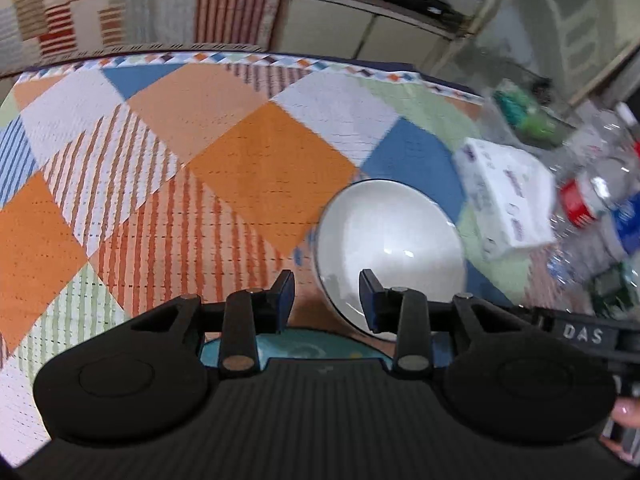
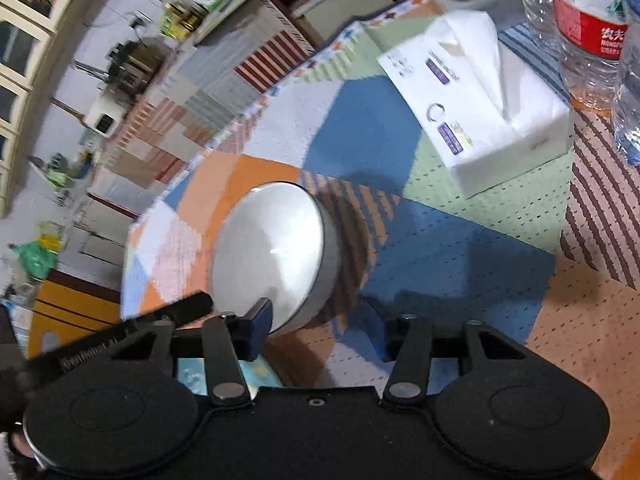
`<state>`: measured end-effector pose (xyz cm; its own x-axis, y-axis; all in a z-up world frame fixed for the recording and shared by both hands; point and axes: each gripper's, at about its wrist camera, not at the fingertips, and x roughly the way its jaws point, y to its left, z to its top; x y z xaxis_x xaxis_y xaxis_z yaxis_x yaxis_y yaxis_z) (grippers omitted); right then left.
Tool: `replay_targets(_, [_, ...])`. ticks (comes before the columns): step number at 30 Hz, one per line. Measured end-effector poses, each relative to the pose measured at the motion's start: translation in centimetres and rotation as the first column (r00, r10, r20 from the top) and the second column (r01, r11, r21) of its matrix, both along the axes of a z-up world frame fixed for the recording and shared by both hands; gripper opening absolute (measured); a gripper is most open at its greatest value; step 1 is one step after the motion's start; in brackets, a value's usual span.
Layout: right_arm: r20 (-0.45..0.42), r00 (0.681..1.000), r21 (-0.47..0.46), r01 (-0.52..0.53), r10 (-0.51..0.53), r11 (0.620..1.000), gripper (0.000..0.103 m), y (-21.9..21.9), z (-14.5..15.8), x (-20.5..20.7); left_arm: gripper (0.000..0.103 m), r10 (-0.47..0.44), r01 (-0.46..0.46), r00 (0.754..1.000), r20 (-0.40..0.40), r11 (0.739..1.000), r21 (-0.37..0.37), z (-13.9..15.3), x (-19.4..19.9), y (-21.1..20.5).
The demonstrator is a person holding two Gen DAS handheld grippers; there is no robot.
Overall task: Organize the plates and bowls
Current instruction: 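Open both grippers and move them to the white bowl by the tissue box, then close both grippers on the rim of the bowl by the tissue box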
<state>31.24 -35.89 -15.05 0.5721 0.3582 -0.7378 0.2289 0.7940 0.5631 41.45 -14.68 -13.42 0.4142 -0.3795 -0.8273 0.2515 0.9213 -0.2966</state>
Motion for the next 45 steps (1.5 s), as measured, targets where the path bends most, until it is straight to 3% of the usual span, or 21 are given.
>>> replay_targets(6, [0.059, 0.998, -0.090, 0.000, 0.005, 0.996, 0.033, 0.7, -0.5, 1.3, 0.030, 0.005, -0.005, 1.000, 0.000, 1.000, 0.030, -1.5, 0.6, -0.6])
replay_targets(8, [0.058, 0.998, -0.087, 0.006, 0.000, 0.996, 0.030, 0.7, -0.6, 1.6, 0.021, 0.006, -0.006, 1.000, -0.023, 1.000, 0.001, -1.8, 0.7, -0.6])
replay_targets(9, [0.056, 0.998, -0.089, 0.009, -0.004, 0.996, 0.025, 0.6, -0.6, 1.7, 0.019, -0.007, 0.006, 0.999, -0.043, 1.000, -0.027, -1.9, 0.7, -0.6])
replay_targets(10, [0.049, 0.999, -0.092, 0.011, -0.006, 0.996, 0.014, 0.6, -0.6, 1.8, 0.018, -0.005, 0.002, 0.999, -0.055, 0.999, -0.041, -1.9, 0.5, -0.7])
replay_targets(15, [-0.001, 0.998, 0.024, 0.071, -0.071, 0.997, 0.013, -0.8, -1.8, 1.3, 0.016, -0.031, 0.031, 0.999, -0.027, 0.999, 0.011, -1.5, -0.6, -2.1])
replay_targets(21, [-0.026, 0.996, -0.039, 0.079, -0.080, 0.996, 0.010, -0.1, -2.9, 1.8, 0.016, -0.035, 0.036, 0.999, -0.028, 0.999, 0.032, -0.4, -1.4, -3.1])
replay_targets(24, [-0.019, 0.996, -0.046, 0.082, -0.083, 0.996, 0.010, -0.3, -2.6, 0.9, 0.016, -0.042, 0.041, 0.998, -0.045, 0.999, -0.007, 0.4, -2.1, -2.8])
replay_targets(30, [-0.001, 0.996, -0.017, 0.091, -0.091, 0.996, 0.011, -1.9, 0.1, -1.9, 0.016, -0.032, 0.019, 0.995, -0.097, 0.992, -0.127, 1.7, -4.1, -1.9])
replay_targets(37, [0.007, 0.995, -0.018, 0.097, -0.097, 0.995, 0.011, -2.0, 2.5, -5.5, 0.016, -0.050, 0.038, 0.995, -0.086, 0.991, -0.130, 4.3, -7.5, -1.4])
replay_targets(45, [0.096, 0.993, -0.057, 0.072, -0.067, 0.996, 0.012, -0.9, 5.8, -11.0, 0.016, -0.110, 0.104, 0.992, -0.053, 0.989, -0.106, 7.3, -12.9, -0.6])
